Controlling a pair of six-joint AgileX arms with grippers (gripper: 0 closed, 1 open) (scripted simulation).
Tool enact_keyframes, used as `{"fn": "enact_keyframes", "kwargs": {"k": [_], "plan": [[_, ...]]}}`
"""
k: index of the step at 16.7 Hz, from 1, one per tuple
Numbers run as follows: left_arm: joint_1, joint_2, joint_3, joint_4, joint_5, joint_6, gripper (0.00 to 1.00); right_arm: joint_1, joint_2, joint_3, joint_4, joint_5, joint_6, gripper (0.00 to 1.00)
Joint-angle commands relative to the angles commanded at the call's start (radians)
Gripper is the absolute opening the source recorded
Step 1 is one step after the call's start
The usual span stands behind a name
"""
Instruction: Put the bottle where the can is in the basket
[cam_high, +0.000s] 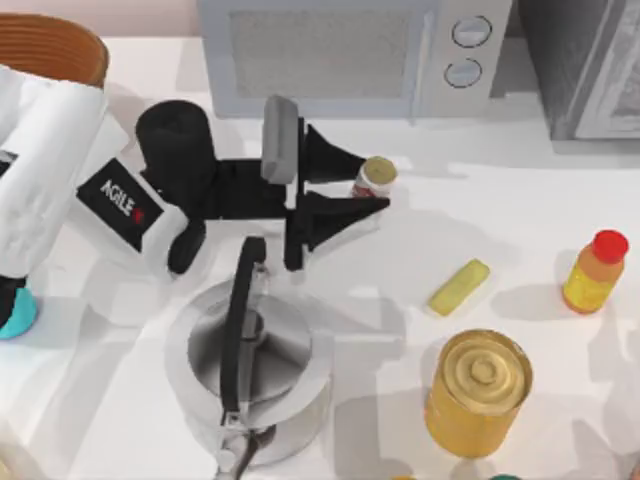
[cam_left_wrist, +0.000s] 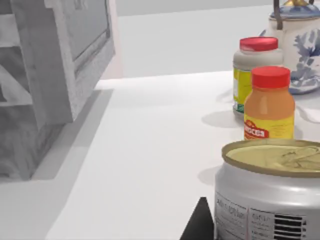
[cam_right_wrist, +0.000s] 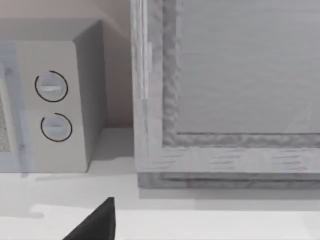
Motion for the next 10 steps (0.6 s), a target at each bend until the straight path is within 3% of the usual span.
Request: {"fn": "enact_keyframes", "kwargs": {"k": [10], "plan": [[0.003,0.102,-0.029,0.069,0.004,-0.018,0.0,0.0,0.0,0.0,0.0,0.0,0.0,1.0]]}}
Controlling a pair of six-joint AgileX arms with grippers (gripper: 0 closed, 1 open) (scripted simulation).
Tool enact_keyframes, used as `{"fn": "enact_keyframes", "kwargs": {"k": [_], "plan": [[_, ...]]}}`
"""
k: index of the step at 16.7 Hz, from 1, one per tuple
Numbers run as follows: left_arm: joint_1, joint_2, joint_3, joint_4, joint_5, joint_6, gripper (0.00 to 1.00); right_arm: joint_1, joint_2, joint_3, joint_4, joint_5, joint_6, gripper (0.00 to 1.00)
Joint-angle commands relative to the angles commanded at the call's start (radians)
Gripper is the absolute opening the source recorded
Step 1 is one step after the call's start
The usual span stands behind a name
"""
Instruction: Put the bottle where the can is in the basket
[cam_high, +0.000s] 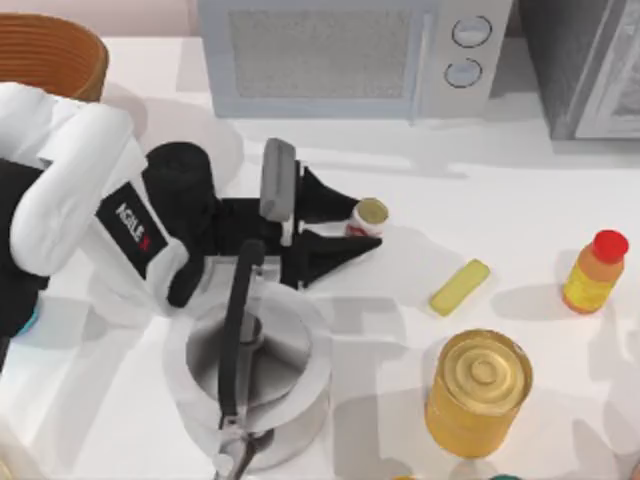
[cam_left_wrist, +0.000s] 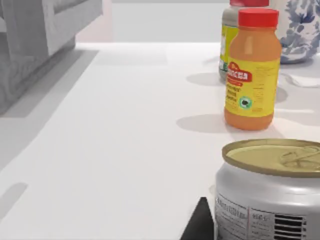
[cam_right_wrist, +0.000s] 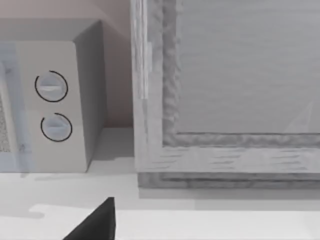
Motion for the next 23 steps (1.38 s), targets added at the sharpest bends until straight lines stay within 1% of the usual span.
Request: {"fn": "enact_keyframes", "kwargs": {"k": [1,14,15,23], "plan": [[0.0,0.0,0.0,0.0,0.0,0.0,0.0,0.0,0.0,0.0,0.0,0.0,0.0,1.0],[0.0,0.0,0.0,0.0,0.0,0.0,0.98,0.0,0.0,0.0,0.0,0.0,0.0,1.0],[0.0,0.0,0.0,0.0,0.0,0.0,1.0,0.0,0.0,0.0,0.0,0.0,0.0,1.0],[-0.001,0.0,0.0,0.0,0.0,0.0,1.0,0.0,0.0,0.0,0.0,0.0,0.0,1.0]]}}
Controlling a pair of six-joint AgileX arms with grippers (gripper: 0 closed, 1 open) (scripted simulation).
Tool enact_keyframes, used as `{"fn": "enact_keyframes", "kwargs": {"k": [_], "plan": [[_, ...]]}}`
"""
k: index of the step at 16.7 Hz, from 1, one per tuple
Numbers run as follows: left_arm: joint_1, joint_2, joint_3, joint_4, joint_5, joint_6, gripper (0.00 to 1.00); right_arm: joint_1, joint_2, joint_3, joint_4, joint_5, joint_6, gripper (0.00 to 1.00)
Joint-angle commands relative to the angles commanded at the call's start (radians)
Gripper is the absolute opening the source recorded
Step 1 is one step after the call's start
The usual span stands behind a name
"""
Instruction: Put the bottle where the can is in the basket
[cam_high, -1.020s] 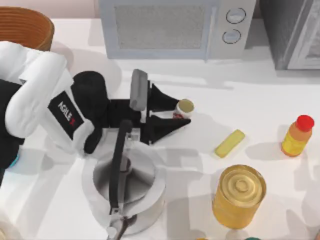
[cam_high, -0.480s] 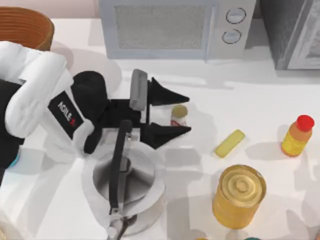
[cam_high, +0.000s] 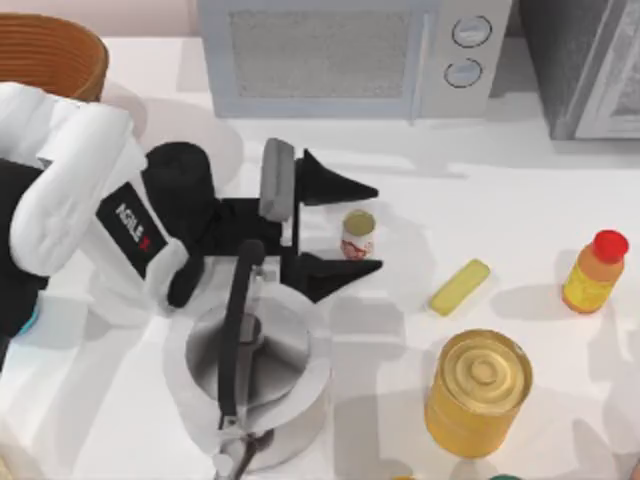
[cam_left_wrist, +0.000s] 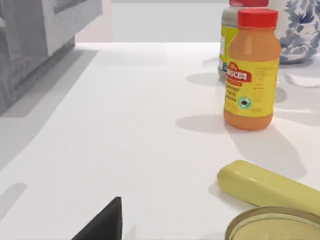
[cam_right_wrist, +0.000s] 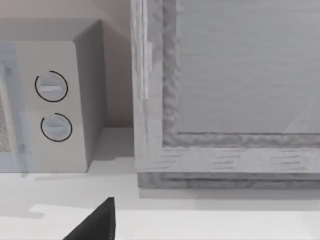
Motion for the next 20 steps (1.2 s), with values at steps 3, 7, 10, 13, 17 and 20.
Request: {"fn": "enact_keyframes", "kwargs": {"k": [3,7,10,13,17,20], "plan": [[0.01,-0.022,0.004,-0.007,-0.026,0.002,1.0,0.0,0.0,0.0,0.0,0.0,0.0,1.0],[0.039,-0.184,-0.022,-0.059,-0.148,0.002,1.0,0.0,0.0,0.0,0.0,0.0,0.0,1.0],[0.068,-0.418,-0.101,-0.143,-0.28,-0.007,1.0,0.0,0.0,0.0,0.0,0.0,0.0,1.0],[0.106,-0.727,-0.221,-0.262,-0.438,-0.018,1.0,0.0,0.0,0.0,0.0,0.0,0.0,1.0],[0.168,-1.206,-0.42,-0.47,-0.668,-0.028,1.0,0.0,0.0,0.0,0.0,0.0,0.0,1.0],[0.217,-1.573,-0.589,-0.655,-0.831,-0.031,1.0,0.0,0.0,0.0,0.0,0.0,0.0,1.0]]}}
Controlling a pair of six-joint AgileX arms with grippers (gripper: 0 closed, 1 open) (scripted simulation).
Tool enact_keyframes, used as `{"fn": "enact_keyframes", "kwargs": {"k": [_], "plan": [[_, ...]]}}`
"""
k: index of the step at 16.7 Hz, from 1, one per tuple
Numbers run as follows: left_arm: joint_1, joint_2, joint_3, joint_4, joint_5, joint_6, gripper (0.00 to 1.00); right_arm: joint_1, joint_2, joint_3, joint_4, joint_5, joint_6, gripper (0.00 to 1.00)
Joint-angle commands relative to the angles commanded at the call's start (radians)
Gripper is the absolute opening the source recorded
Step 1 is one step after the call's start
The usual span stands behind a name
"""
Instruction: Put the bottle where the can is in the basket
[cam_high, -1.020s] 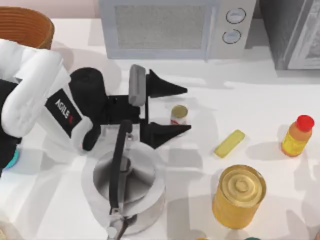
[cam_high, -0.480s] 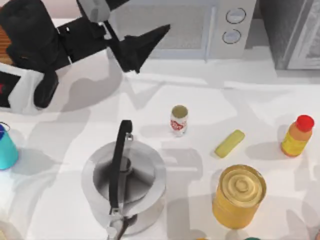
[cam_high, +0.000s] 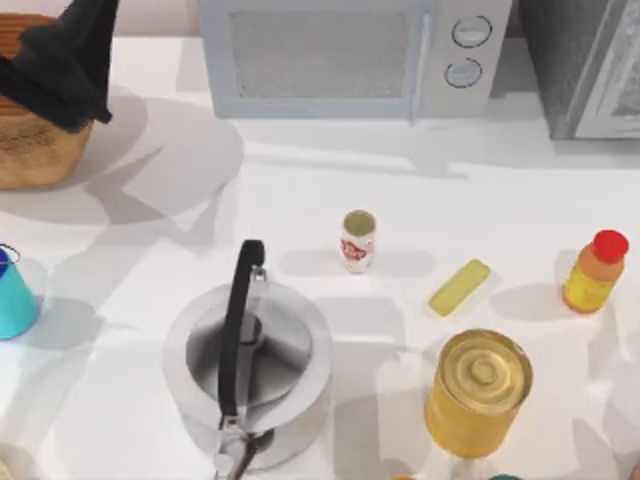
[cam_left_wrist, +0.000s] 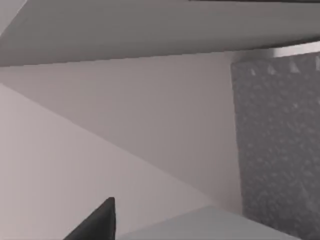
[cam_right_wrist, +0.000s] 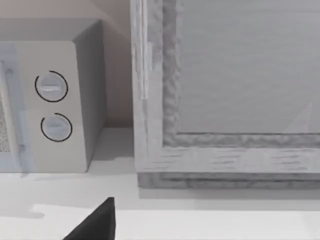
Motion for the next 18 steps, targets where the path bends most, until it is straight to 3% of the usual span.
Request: {"fn": "enact_keyframes", "kwargs": {"k": [5,9,13,18], "plan": [[0.074,-0.54,-0.292,-0.332,-0.233,0.0,1.0,0.0,0.0,0.0,0.0,0.0,0.0,1.0],[0.121,-0.838,-0.487,-0.556,-0.363,0.001,1.0,0.0,0.0,0.0,0.0,0.0,0.0,1.0],[0.145,-0.967,-0.588,-0.676,-0.423,0.003,1.0,0.0,0.0,0.0,0.0,0.0,0.0,1.0],[0.143,-0.969,-0.592,-0.68,-0.425,0.003,1.0,0.0,0.0,0.0,0.0,0.0,0.0,1.0]]}}
